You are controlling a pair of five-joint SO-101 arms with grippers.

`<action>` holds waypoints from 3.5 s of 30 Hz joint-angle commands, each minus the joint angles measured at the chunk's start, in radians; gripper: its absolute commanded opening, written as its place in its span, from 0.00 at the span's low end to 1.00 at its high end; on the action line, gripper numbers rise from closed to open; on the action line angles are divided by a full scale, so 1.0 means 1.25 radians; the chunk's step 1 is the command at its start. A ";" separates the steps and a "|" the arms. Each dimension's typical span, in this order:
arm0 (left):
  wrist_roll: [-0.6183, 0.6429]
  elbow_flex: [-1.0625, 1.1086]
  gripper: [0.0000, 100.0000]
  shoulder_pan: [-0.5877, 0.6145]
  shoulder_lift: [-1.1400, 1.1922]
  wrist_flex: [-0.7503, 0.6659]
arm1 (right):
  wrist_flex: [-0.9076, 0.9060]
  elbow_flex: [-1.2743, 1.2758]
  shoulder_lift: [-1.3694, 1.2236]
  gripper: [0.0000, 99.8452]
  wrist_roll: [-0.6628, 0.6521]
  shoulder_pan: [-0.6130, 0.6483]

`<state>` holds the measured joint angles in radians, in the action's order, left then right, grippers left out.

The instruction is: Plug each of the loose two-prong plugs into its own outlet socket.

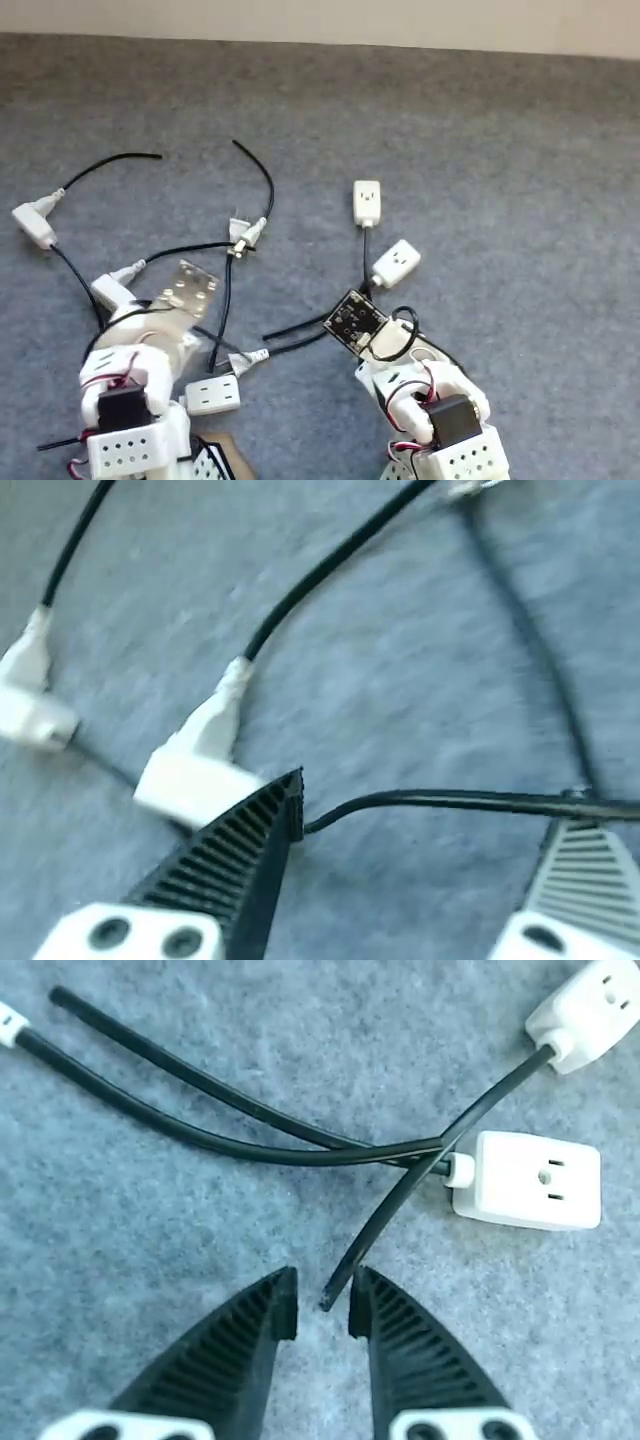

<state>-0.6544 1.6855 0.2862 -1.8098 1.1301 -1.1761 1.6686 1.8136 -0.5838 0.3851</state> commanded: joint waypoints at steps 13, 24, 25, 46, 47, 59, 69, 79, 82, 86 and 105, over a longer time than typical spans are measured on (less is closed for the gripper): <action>0.315 0.008 0.38 -0.017 -0.006 -0.020 | -0.003 0.098 0.006 0.10 0.009 -0.004; 0.314 0.008 0.38 0.019 -0.007 -0.014 | 0.040 0.080 0.012 0.10 0.034 -0.082; 0.314 0.008 0.38 0.018 -0.007 -0.014 | 0.055 0.062 0.009 0.10 0.061 -0.122; 0.226 -0.226 0.38 0.036 0.002 0.103 | 0.074 -0.630 -0.731 0.10 0.333 -0.244; 0.196 -0.269 0.38 0.042 0.013 0.115 | 0.109 -0.632 -0.764 0.10 0.362 -0.249; 0.133 -0.883 0.38 0.050 0.795 0.180 | 0.334 -0.477 -0.851 0.10 0.438 -0.249; 0.344 -1.394 0.30 0.101 1.382 0.368 | 0.337 -0.434 -0.848 0.10 0.438 -0.177; 0.308 -1.397 0.33 0.185 1.561 0.473 | 0.337 -0.436 -0.854 0.10 0.438 -0.175; 0.307 -1.314 0.32 0.233 1.548 0.470 | 0.337 -0.436 -0.854 0.10 0.438 -0.175; 0.307 -1.191 0.31 0.296 1.530 0.460 | 0.350 -0.435 -0.854 0.10 0.438 -0.175; 0.279 -1.034 0.27 0.323 1.519 0.216 | 0.352 -0.434 -0.855 0.10 0.438 -0.175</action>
<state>-0.2984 0.3905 0.6790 0.1235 1.4231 -0.7495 1.1331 0.7304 -0.0453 0.1580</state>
